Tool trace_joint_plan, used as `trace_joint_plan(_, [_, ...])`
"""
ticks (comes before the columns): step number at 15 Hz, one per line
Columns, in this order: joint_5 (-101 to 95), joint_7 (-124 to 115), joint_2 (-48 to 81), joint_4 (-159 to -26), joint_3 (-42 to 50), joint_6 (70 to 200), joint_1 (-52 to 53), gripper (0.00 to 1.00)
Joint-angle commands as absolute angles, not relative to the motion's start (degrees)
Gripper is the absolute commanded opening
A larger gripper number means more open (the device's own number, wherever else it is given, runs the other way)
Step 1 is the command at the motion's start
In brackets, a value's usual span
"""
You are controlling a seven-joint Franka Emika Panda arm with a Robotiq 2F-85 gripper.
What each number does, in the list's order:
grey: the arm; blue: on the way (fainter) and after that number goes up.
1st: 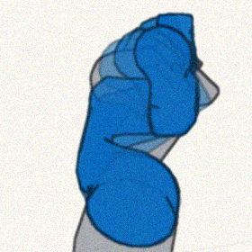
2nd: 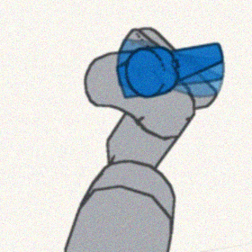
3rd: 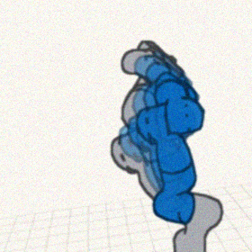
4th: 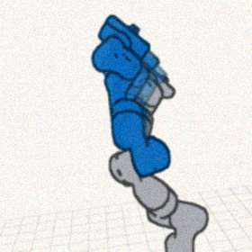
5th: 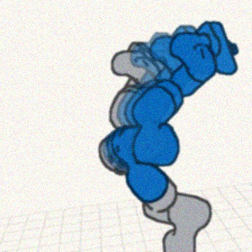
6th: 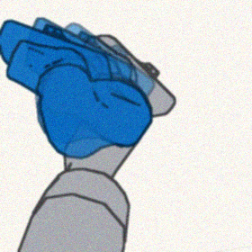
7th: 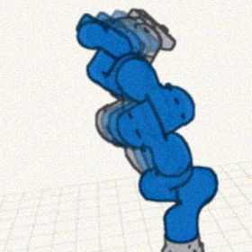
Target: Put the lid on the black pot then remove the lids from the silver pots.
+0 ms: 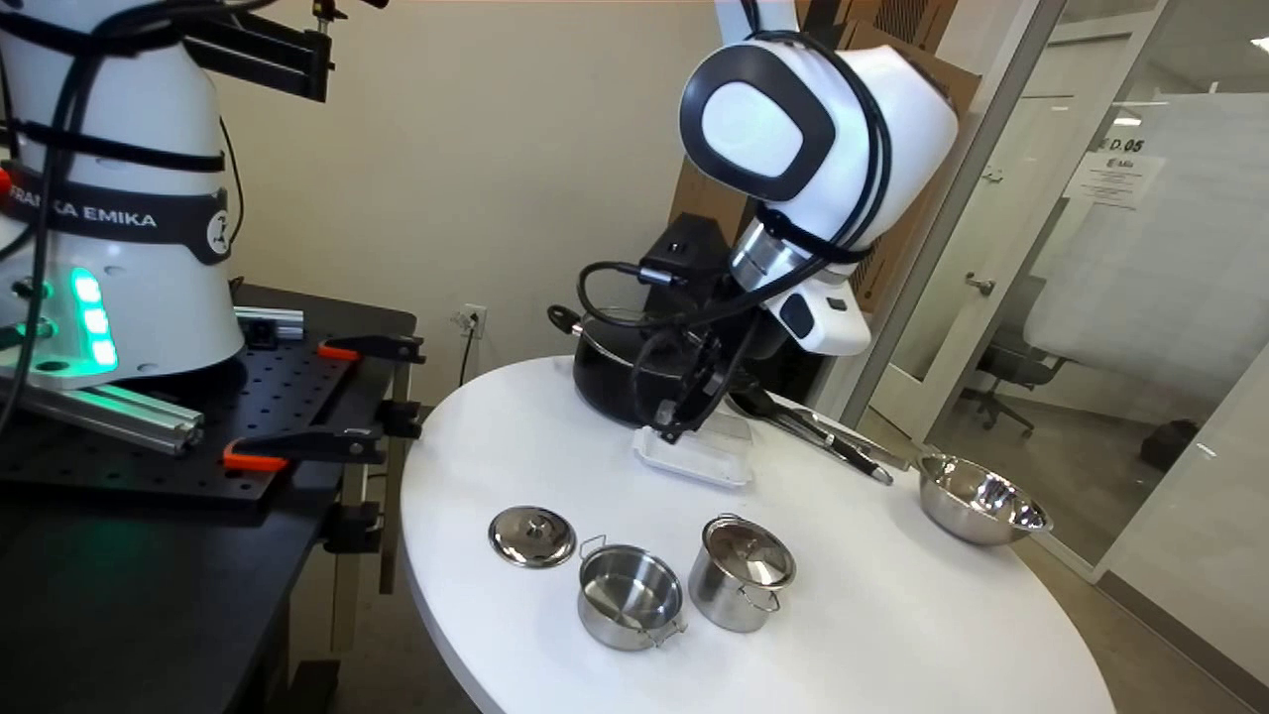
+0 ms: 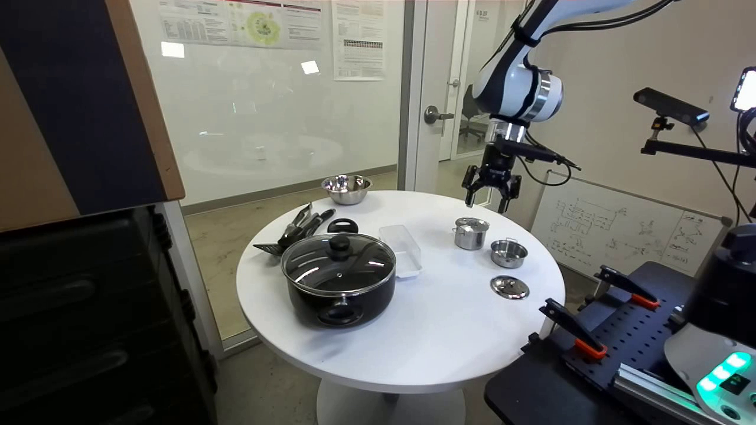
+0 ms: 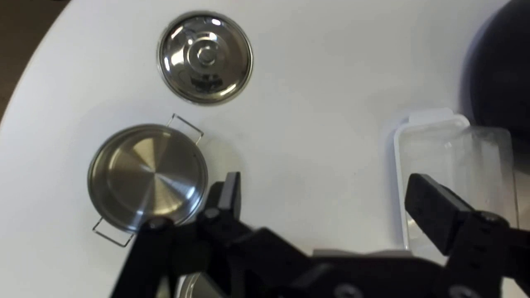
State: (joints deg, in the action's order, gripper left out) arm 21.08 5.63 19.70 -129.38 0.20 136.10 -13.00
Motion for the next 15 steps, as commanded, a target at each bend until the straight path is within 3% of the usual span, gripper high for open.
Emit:
trace_joint_plan(1, [25.29, 4.99, 20.74, -125.96, 1.70, 137.57, -13.79, 0.99])
trace_joint_plan(10, [25.47, -1.01, 26.98, -119.82, 3.67, 143.85, -13.89, 0.91])
trace_joint_plan(15, [23.93, -5.67, 32.70, -114.52, 4.92, 143.20, -13.47, 0.80])
